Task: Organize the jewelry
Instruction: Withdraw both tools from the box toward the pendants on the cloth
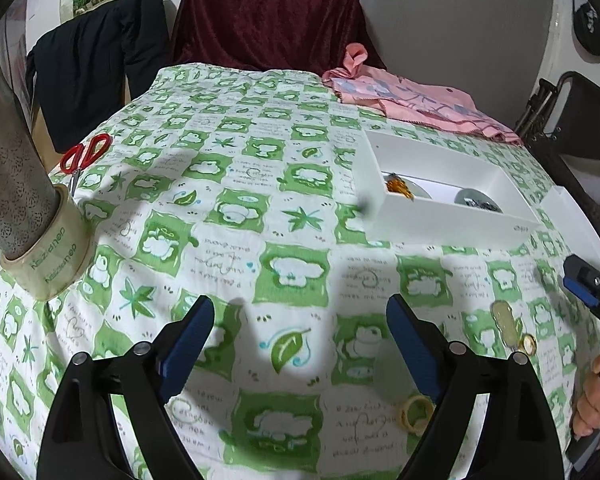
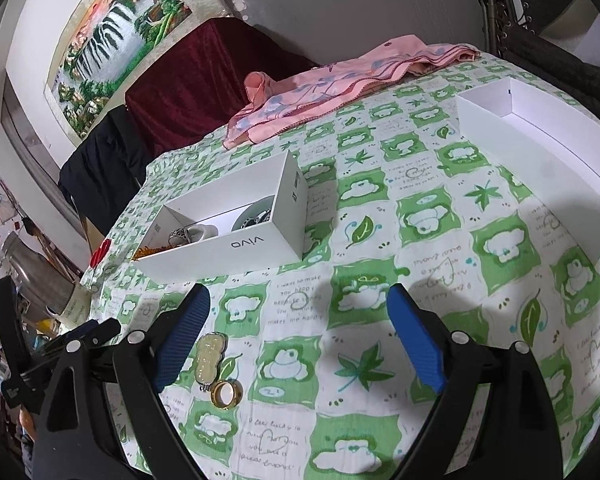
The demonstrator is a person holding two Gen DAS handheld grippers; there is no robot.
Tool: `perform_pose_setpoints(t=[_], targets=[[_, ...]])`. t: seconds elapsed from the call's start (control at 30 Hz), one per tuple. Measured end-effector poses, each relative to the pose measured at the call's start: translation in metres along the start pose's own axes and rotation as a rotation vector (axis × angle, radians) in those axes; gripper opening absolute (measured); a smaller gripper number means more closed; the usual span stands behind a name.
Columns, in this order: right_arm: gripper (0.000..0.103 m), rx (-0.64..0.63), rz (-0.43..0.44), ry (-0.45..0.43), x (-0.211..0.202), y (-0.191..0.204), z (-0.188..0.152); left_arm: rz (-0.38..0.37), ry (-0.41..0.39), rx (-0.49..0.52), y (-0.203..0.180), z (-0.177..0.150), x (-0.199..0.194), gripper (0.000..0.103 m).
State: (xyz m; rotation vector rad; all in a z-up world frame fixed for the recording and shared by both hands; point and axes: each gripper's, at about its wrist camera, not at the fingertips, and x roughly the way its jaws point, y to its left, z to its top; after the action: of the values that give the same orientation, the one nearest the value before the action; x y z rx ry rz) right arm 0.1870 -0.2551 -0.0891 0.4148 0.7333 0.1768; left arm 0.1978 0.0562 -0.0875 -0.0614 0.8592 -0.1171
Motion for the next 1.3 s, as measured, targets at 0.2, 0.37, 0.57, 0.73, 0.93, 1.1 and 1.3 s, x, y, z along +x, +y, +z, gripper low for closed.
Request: perform_pose_setpoints(t=[0.2,0.37,0.57,0.73,0.93,1.1,1.3], targets=[[0.086,0.007,0.001,0.004,0.0,-0.001,0.0,-0.026,0.023,0.042,-0.008,-0.012,-0.004,0.087],[0.088,0.024,0.001,0.003,0.0,-0.005,0.001,-0.065,0.057,0.08,-0.015,-0.019,-0.004,0.087],[0.088,0.03,0.002,0.002,-0.001,-0.006,0.001,-0.077,0.093,0.121,-0.019,-0.026,-0.001,0.087],[0.089,0.032,0.002,0.001,-0.001,-0.007,0.001,-0.042,0.095,0.151,-0.023,-0.029,0.0,0.084],[0.089,0.033,0.002,0.001,-0.001,-0.007,0.001,0.002,0.078,0.168,-0.019,-0.028,-0.002,0.071],[0.089,0.027,0.001,-0.001,-0.002,-0.006,0.001,0.014,0.072,0.129,-0.009,-0.013,0.009,0.069],[0.089,0.009,0.004,0.006,-0.001,-0.002,0.001,-0.013,0.052,0.178,-0.019,-0.018,0.003,0.066]])
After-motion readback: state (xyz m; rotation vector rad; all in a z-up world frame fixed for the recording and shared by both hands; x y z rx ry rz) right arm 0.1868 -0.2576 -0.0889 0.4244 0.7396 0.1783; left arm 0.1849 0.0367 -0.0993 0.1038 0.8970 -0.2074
